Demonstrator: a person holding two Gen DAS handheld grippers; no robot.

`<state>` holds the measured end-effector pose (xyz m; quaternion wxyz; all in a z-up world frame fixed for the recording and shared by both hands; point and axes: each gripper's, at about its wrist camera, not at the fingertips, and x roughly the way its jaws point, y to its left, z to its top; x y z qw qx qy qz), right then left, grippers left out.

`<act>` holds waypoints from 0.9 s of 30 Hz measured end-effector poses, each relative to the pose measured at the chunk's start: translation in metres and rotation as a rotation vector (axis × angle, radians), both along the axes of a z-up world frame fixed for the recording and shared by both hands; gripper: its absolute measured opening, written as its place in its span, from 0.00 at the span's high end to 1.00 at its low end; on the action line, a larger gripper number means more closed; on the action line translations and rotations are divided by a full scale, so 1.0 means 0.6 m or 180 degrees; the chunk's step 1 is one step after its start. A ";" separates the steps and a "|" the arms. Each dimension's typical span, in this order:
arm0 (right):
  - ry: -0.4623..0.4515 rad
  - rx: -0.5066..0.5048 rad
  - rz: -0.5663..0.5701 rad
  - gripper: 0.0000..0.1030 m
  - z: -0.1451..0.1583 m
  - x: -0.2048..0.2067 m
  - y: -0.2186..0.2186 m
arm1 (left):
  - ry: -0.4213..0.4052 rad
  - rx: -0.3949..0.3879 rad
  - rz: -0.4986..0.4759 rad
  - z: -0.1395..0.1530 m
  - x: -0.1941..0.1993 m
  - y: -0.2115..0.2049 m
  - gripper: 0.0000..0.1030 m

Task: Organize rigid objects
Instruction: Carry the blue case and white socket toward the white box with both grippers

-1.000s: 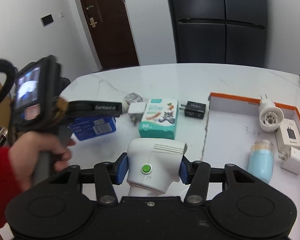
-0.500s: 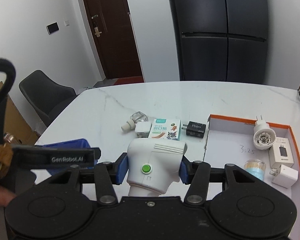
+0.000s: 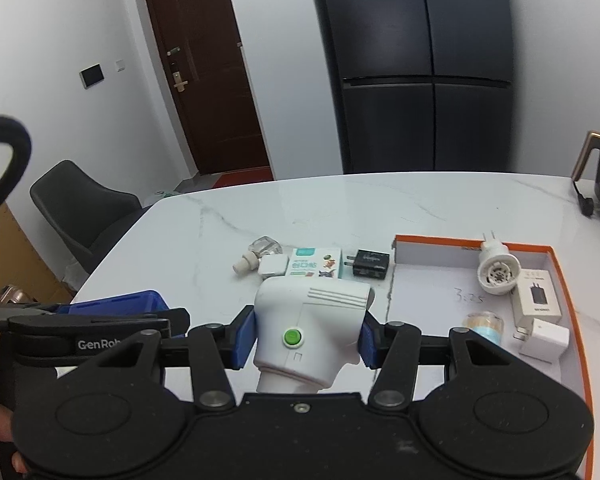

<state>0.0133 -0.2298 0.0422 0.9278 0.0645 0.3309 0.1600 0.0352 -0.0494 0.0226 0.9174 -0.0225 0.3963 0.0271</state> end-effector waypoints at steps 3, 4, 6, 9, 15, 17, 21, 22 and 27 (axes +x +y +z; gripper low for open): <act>-0.0005 0.0005 -0.0044 0.40 -0.001 -0.005 -0.008 | -0.0002 0.0006 -0.0044 0.001 -0.003 -0.008 0.05; -0.0009 0.0004 -0.0062 0.40 0.000 -0.007 -0.011 | -0.0002 0.0003 -0.0062 0.000 -0.004 -0.011 0.05; -0.0017 0.0002 -0.0096 0.40 0.000 -0.011 -0.017 | 0.0007 -0.0009 -0.0097 0.000 -0.006 -0.018 0.05; -0.0018 0.0003 -0.0147 0.40 -0.001 -0.016 -0.026 | 0.0013 -0.0030 -0.0164 -0.001 -0.009 -0.031 0.05; -0.0013 -0.0011 -0.0218 0.40 -0.005 -0.026 -0.041 | 0.0027 -0.0026 -0.0262 -0.004 -0.015 -0.054 0.05; -0.0005 -0.0012 -0.0240 0.40 -0.006 -0.028 -0.046 | 0.0032 -0.0030 -0.0284 -0.005 -0.016 -0.060 0.05; 0.0005 -0.0014 -0.0281 0.40 -0.009 -0.032 -0.057 | 0.0051 -0.0034 -0.0317 -0.009 -0.016 -0.071 0.05; 0.0008 -0.0011 -0.0289 0.40 -0.010 -0.032 -0.060 | 0.0057 -0.0040 -0.0325 -0.009 -0.016 -0.073 0.05; 0.0010 -0.0004 -0.0314 0.40 -0.010 -0.036 -0.070 | 0.0079 -0.0039 -0.0364 -0.012 -0.018 -0.086 0.05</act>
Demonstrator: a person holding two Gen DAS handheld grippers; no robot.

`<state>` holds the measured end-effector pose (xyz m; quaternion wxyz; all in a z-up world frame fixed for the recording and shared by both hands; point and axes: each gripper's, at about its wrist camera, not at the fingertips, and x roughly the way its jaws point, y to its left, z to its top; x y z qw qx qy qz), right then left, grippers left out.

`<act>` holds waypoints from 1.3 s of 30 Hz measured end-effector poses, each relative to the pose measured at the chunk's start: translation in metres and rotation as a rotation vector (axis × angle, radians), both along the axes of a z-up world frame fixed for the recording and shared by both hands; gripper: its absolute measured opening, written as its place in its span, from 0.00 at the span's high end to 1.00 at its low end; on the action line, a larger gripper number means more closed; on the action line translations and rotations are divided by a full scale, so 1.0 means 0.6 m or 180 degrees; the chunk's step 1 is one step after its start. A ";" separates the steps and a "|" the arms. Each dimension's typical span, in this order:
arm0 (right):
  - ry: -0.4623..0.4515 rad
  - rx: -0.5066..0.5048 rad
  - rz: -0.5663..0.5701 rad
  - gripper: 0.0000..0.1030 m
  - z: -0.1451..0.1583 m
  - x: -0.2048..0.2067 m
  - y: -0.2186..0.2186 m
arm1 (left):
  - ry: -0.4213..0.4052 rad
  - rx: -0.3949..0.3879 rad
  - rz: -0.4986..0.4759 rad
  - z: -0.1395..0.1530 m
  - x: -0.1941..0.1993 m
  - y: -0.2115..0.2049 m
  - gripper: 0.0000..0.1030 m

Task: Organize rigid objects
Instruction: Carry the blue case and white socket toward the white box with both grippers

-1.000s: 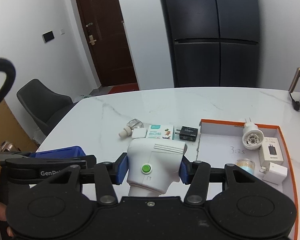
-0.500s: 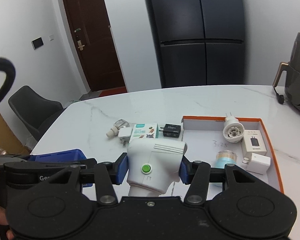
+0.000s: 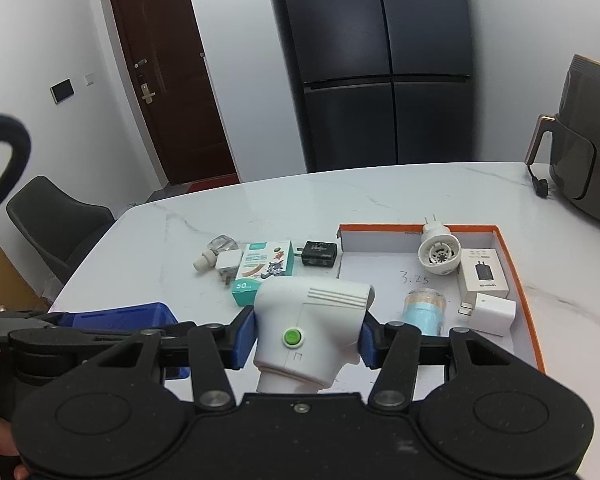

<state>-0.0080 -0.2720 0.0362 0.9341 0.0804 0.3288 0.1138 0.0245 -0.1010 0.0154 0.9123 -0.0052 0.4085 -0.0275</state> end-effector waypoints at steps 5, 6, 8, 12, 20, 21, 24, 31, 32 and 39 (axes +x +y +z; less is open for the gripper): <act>0.0011 0.0008 -0.0027 0.40 -0.002 -0.002 -0.008 | 0.0017 -0.0004 -0.0051 -0.002 0.002 -0.012 0.05; 0.0014 0.0016 -0.0037 0.40 -0.002 -0.002 -0.011 | 0.0021 -0.0003 -0.0064 -0.002 0.002 -0.015 0.05; 0.0015 0.0026 -0.0057 0.40 -0.002 -0.002 -0.016 | 0.0024 0.0001 -0.0086 -0.004 0.001 -0.021 0.05; 0.0011 0.0030 -0.0098 0.40 -0.001 -0.006 -0.024 | 0.0041 0.0008 -0.0135 -0.006 0.002 -0.031 0.05; 0.0019 0.0041 -0.0183 0.40 -0.001 -0.017 -0.044 | 0.0054 0.0008 -0.0239 -0.009 0.001 -0.050 0.05; 0.0022 0.0042 -0.0194 0.40 -0.001 -0.017 -0.046 | 0.0057 0.0006 -0.0248 -0.009 0.001 -0.052 0.05; 0.0027 0.0038 -0.0224 0.40 -0.002 -0.019 -0.053 | 0.0063 0.0005 -0.0281 -0.009 0.000 -0.059 0.05; 0.0042 0.0044 -0.0270 0.40 -0.003 -0.027 -0.067 | 0.0073 0.0010 -0.0345 -0.012 -0.003 -0.076 0.05; 0.0042 0.0045 -0.0274 0.40 -0.003 -0.027 -0.069 | 0.0077 0.0010 -0.0352 -0.012 -0.003 -0.078 0.05; 0.0047 0.0051 -0.0319 0.40 -0.004 -0.030 -0.082 | 0.0086 0.0014 -0.0391 -0.015 -0.006 -0.094 0.05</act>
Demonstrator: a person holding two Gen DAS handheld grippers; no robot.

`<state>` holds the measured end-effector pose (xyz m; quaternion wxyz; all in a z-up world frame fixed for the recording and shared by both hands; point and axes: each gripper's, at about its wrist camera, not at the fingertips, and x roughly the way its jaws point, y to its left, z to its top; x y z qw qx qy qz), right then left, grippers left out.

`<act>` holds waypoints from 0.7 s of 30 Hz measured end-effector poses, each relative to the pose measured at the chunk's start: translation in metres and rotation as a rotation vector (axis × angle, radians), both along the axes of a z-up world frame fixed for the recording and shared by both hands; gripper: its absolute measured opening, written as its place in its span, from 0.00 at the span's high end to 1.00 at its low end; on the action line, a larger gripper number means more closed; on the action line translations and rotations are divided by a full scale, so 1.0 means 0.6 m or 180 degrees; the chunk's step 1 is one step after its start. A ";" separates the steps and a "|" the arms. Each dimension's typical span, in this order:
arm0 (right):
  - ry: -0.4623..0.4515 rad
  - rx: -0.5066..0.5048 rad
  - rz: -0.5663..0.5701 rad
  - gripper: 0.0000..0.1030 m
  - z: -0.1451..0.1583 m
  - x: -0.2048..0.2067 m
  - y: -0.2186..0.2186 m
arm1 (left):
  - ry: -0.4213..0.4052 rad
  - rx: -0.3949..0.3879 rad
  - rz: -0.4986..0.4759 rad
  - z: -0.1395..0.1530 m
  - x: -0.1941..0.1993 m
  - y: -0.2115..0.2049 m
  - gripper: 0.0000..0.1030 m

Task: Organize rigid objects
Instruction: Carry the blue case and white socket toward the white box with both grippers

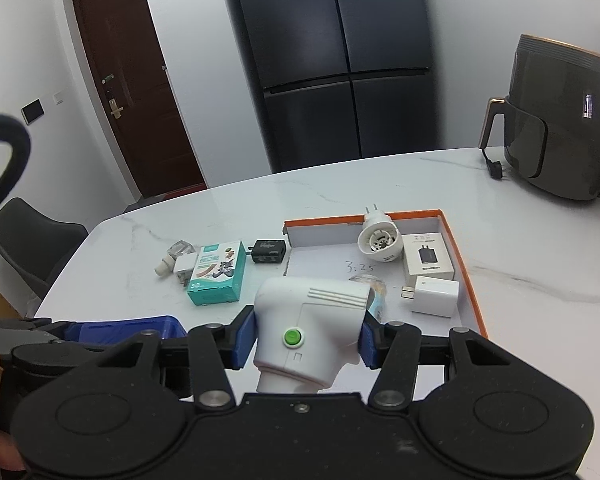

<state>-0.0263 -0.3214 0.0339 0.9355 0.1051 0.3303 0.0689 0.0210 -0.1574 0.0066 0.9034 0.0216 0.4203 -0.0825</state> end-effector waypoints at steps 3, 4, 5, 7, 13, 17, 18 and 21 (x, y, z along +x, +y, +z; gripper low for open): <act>-0.0001 0.0003 -0.0016 0.40 0.000 -0.002 -0.006 | 0.0003 0.0007 -0.0008 -0.001 -0.002 -0.007 0.05; -0.0004 0.0000 -0.0022 0.40 0.000 -0.002 -0.008 | 0.0005 0.0007 -0.0013 -0.002 -0.002 -0.009 0.05; -0.0005 -0.0002 -0.0028 0.40 0.000 -0.003 -0.010 | 0.0006 0.0010 -0.0014 -0.002 -0.002 -0.011 0.05; -0.0003 0.0001 -0.0042 0.40 0.000 -0.003 -0.015 | 0.0008 0.0007 -0.0018 -0.003 -0.003 -0.015 0.05; 0.0000 0.0001 -0.0064 0.40 -0.002 -0.004 -0.026 | 0.0015 0.0006 -0.0029 -0.005 -0.007 -0.024 0.05; 0.0010 0.0000 -0.0074 0.40 -0.004 -0.006 -0.033 | 0.0019 0.0005 -0.0028 -0.006 -0.008 -0.030 0.05; 0.0008 -0.0004 -0.0079 0.40 -0.004 -0.005 -0.032 | 0.0019 0.0003 -0.0029 -0.006 -0.008 -0.032 0.05; 0.0008 -0.0003 -0.0093 0.40 -0.005 -0.007 -0.039 | 0.0017 0.0007 -0.0041 -0.007 -0.010 -0.039 0.05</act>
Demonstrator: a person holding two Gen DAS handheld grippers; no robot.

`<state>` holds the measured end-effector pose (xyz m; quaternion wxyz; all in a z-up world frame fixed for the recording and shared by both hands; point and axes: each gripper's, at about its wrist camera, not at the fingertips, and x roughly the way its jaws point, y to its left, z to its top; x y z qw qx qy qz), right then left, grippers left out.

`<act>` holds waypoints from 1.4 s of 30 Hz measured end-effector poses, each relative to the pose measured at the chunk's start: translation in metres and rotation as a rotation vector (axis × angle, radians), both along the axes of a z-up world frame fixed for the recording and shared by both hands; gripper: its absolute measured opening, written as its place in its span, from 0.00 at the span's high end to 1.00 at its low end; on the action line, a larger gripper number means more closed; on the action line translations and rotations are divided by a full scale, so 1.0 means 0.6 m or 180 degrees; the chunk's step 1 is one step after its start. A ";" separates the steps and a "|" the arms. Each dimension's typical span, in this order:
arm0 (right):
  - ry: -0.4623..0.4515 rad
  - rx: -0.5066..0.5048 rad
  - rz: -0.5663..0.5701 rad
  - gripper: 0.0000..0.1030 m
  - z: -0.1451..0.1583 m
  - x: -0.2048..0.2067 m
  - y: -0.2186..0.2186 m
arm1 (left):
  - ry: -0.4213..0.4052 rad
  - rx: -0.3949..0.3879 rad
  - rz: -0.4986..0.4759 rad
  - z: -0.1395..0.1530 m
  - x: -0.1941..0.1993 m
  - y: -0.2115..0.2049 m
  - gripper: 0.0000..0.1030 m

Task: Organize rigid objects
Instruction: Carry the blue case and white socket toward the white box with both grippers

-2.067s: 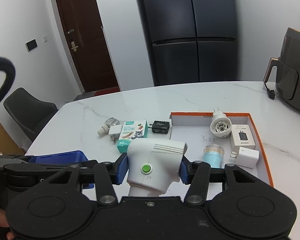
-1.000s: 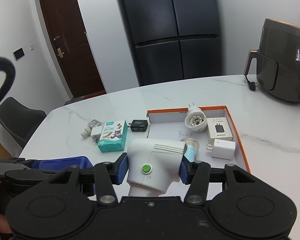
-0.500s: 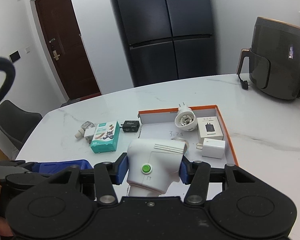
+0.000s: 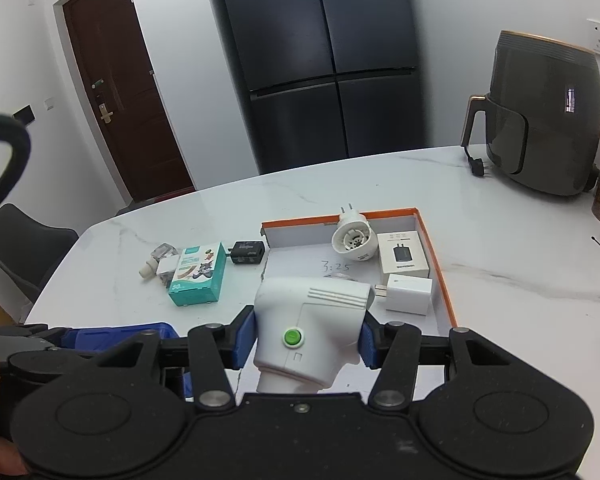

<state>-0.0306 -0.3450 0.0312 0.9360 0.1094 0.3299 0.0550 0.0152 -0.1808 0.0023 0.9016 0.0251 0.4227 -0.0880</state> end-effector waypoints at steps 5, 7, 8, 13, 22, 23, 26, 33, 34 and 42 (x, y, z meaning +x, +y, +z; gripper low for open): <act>0.0010 -0.0003 -0.0029 0.40 -0.002 -0.003 -0.012 | 0.0011 -0.0006 -0.0023 -0.002 -0.002 -0.008 0.05; 0.0012 -0.0006 -0.0040 0.40 -0.002 -0.004 -0.016 | 0.0015 -0.0009 -0.0028 -0.002 -0.002 -0.010 0.05; 0.0013 -0.0006 -0.0044 0.40 -0.003 -0.005 -0.018 | 0.0017 -0.0012 -0.0031 -0.003 -0.002 -0.012 0.05; 0.0016 -0.0031 -0.0069 0.40 -0.005 -0.007 -0.028 | 0.0022 -0.0012 -0.0046 -0.005 -0.005 -0.021 0.05; 0.0025 -0.0048 -0.0106 0.40 -0.009 -0.010 -0.048 | 0.0037 -0.0017 -0.0085 -0.010 -0.006 -0.040 0.05; 0.0027 -0.0049 -0.0112 0.40 -0.009 -0.010 -0.050 | 0.0039 -0.0020 -0.0089 -0.010 -0.006 -0.042 0.05; 0.0035 -0.0054 -0.0124 0.40 -0.011 -0.010 -0.056 | 0.0040 -0.0025 -0.0101 -0.011 -0.006 -0.047 0.05; 0.0043 -0.0062 -0.0160 0.40 -0.013 -0.006 -0.069 | 0.0032 -0.0041 -0.0133 -0.012 -0.002 -0.060 0.05; 0.0045 -0.0065 -0.0162 0.40 -0.014 -0.005 -0.071 | 0.0030 -0.0042 -0.0135 -0.013 -0.001 -0.062 0.05; 0.0043 -0.0081 -0.0190 0.40 -0.014 0.004 -0.084 | 0.0030 -0.0061 -0.0150 -0.014 0.011 -0.078 0.05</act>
